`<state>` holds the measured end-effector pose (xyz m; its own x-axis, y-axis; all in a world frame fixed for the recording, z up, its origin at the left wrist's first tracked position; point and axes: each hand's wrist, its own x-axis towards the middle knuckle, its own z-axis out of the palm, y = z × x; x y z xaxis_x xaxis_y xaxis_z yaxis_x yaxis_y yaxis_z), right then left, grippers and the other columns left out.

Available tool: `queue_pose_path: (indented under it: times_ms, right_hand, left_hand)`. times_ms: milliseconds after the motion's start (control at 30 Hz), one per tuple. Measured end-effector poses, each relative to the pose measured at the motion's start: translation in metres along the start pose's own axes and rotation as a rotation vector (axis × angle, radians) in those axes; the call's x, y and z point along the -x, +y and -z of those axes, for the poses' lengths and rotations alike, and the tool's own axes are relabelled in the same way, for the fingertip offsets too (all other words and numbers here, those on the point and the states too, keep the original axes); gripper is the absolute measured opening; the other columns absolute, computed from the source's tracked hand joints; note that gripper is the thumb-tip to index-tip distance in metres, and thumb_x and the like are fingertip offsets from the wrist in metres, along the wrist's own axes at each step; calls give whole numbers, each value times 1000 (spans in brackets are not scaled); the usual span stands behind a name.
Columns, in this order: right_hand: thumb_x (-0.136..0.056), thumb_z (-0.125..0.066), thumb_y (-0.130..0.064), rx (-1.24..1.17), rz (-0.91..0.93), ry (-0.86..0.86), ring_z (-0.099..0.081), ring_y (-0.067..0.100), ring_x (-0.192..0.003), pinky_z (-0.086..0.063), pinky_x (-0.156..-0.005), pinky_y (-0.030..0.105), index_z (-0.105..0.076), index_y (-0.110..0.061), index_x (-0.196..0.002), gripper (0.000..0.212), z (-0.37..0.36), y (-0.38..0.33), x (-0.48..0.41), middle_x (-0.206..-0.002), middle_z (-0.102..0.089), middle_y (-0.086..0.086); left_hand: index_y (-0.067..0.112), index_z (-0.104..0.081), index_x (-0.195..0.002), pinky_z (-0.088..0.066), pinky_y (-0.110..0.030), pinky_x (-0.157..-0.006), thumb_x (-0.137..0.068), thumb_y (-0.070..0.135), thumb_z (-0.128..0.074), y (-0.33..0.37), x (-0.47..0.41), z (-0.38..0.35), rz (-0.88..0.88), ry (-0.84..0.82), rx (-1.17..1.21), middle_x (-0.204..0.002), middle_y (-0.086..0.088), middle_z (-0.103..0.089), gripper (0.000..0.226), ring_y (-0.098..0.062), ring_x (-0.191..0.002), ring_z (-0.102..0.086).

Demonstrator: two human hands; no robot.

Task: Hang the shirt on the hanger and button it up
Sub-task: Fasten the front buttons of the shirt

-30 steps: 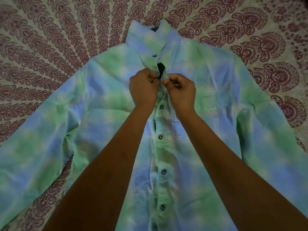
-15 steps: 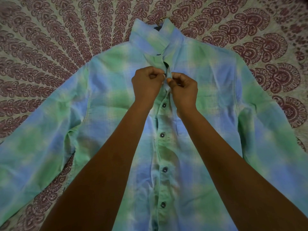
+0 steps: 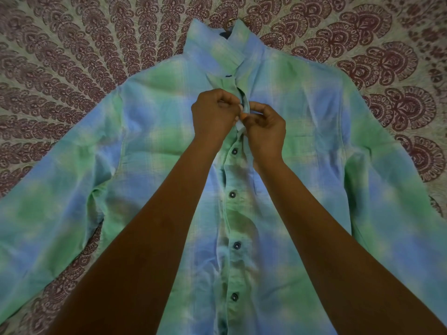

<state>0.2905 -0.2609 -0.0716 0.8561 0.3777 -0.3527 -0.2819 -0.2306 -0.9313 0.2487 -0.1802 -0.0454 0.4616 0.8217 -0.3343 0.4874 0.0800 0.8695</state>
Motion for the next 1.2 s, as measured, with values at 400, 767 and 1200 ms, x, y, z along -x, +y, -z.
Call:
queue_pose_path:
  times_ms: [400, 767, 1200]
  right_hand:
    - [-81, -62, 4, -208, -173, -140, -60, 6, -55, -53, -61, 16, -63, -11, -72, 18, 7, -15, -2, -59, -64, -2]
    - [-75, -62, 7, 158, 157, 19, -52, 4, -55, -48, -61, 22, -55, -15, -67, 24, -10, 0, 0, -60, -56, -8]
    - [-81, -57, -2, 275, 302, 210, -63, 20, -68, -53, -67, 35, -65, -9, -85, 11, -25, 14, 15, -78, -68, 8]
  left_hand:
    - [14, -63, -73, -50, -17, -54, -82, -1, -60, -9, -7, 10, 115, -137, 126, -64, 0, -63, 18, -8, -54, -59]
    - [16, -64, -62, -51, -23, -60, -77, 16, -72, -6, -6, 6, 180, -98, 93, -64, -4, -62, 17, -15, -62, -58]
    - [14, -56, -64, -31, -9, -33, -88, 10, -57, -4, -3, 4, 435, -109, 304, -39, 7, -53, 25, -4, -44, -44]
